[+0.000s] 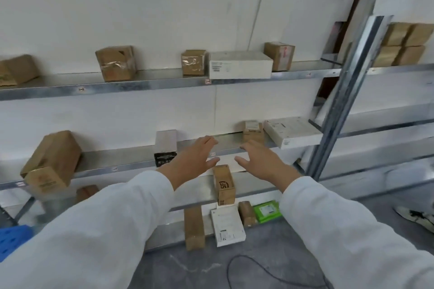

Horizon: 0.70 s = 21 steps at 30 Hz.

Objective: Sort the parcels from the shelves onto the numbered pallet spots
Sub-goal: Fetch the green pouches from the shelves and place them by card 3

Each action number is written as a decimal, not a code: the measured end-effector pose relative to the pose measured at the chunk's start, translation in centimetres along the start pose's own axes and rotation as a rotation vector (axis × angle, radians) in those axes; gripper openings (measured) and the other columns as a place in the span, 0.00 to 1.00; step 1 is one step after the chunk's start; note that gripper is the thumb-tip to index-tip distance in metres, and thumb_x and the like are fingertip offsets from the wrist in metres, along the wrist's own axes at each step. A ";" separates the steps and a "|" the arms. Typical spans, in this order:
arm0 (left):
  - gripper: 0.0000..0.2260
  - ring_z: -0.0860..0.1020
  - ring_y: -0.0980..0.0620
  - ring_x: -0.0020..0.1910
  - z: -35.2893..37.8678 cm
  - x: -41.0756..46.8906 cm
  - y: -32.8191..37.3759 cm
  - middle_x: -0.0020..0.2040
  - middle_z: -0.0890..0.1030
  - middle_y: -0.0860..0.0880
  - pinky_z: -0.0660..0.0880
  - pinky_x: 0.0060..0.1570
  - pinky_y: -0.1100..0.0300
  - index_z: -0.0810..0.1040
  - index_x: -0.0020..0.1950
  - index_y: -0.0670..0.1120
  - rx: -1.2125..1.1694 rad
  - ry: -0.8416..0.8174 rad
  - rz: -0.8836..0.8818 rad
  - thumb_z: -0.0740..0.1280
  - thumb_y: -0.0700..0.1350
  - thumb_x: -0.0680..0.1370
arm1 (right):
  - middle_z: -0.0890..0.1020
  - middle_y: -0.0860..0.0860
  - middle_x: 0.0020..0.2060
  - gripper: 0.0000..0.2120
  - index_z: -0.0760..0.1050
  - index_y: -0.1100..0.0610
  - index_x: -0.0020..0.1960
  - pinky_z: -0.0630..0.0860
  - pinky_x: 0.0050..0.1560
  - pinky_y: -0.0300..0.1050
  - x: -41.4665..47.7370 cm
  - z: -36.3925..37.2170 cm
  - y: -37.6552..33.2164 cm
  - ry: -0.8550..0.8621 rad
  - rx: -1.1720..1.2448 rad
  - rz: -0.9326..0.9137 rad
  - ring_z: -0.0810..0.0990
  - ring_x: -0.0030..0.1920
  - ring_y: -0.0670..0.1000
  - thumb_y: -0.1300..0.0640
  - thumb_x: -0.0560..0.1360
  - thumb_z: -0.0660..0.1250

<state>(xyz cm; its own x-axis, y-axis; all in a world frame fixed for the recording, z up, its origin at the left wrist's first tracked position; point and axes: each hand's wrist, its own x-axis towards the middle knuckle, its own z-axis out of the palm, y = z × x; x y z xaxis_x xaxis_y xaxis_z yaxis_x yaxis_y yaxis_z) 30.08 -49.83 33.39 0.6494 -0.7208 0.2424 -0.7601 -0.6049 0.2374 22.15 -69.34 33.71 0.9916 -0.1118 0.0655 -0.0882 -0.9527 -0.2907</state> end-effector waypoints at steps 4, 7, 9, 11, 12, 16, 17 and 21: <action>0.23 0.67 0.51 0.70 3.2 3.4 5.7 0.73 0.66 0.49 0.65 0.69 0.57 0.64 0.73 0.47 0.004 -0.024 0.069 0.62 0.53 0.80 | 0.70 0.51 0.69 0.25 0.66 0.55 0.72 0.70 0.64 0.50 -3.2 -1.1 6.2 0.035 0.009 0.084 0.70 0.67 0.52 0.43 0.80 0.58; 0.24 0.67 0.51 0.70 5.9 5.2 9.1 0.73 0.65 0.50 0.66 0.69 0.56 0.63 0.74 0.48 -0.016 -0.069 0.090 0.62 0.53 0.80 | 0.68 0.51 0.71 0.26 0.65 0.56 0.73 0.68 0.66 0.50 -5.6 -1.2 9.9 0.049 0.025 0.163 0.69 0.69 0.52 0.43 0.80 0.58; 0.24 0.68 0.51 0.69 7.5 5.8 10.5 0.73 0.65 0.50 0.67 0.67 0.56 0.63 0.74 0.47 -0.024 -0.095 0.113 0.62 0.53 0.80 | 0.69 0.52 0.69 0.26 0.65 0.56 0.73 0.68 0.66 0.50 -6.8 -0.8 11.7 0.043 0.019 0.190 0.70 0.68 0.53 0.43 0.80 0.58; 0.24 0.67 0.51 0.70 9.0 6.3 11.9 0.73 0.65 0.50 0.67 0.68 0.55 0.63 0.74 0.47 -0.025 -0.122 0.155 0.62 0.52 0.80 | 0.70 0.52 0.68 0.25 0.65 0.57 0.73 0.68 0.65 0.50 -7.8 -0.3 13.4 0.026 0.020 0.221 0.70 0.67 0.54 0.44 0.80 0.58; 0.23 0.67 0.51 0.70 9.7 6.6 12.4 0.73 0.65 0.50 0.67 0.68 0.55 0.63 0.74 0.47 -0.032 -0.136 0.171 0.62 0.52 0.80 | 0.71 0.52 0.67 0.25 0.66 0.57 0.72 0.69 0.64 0.50 -8.2 0.0 14.2 0.018 0.023 0.234 0.71 0.66 0.54 0.44 0.80 0.58; 0.23 0.66 0.50 0.70 11.8 8.4 13.7 0.72 0.66 0.49 0.66 0.69 0.55 0.65 0.73 0.45 -0.059 -0.164 0.206 0.63 0.51 0.80 | 0.71 0.53 0.67 0.25 0.66 0.58 0.72 0.69 0.65 0.51 -8.6 1.2 17.0 -0.004 0.042 0.289 0.71 0.66 0.55 0.45 0.80 0.58; 0.23 0.66 0.50 0.70 12.4 9.1 13.8 0.72 0.67 0.48 0.66 0.68 0.55 0.65 0.73 0.45 -0.069 -0.170 0.211 0.63 0.51 0.80 | 0.71 0.53 0.67 0.25 0.66 0.58 0.72 0.69 0.65 0.51 -8.4 1.4 17.6 -0.007 0.051 0.301 0.70 0.66 0.55 0.45 0.80 0.59; 0.23 0.66 0.50 0.70 15.3 11.9 13.5 0.72 0.67 0.48 0.66 0.68 0.56 0.64 0.73 0.46 -0.087 -0.209 0.222 0.62 0.52 0.80 | 0.71 0.54 0.67 0.25 0.67 0.58 0.71 0.69 0.64 0.50 -6.5 2.8 20.2 -0.032 0.061 0.321 0.71 0.66 0.55 0.45 0.80 0.59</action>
<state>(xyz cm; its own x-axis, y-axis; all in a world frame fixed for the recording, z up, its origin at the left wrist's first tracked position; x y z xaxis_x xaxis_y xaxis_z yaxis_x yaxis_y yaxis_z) 27.21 -71.75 25.06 0.4419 -0.8913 0.1012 -0.8719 -0.4003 0.2821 14.17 -87.09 24.72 0.9167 -0.3936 -0.0685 -0.3917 -0.8517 -0.3480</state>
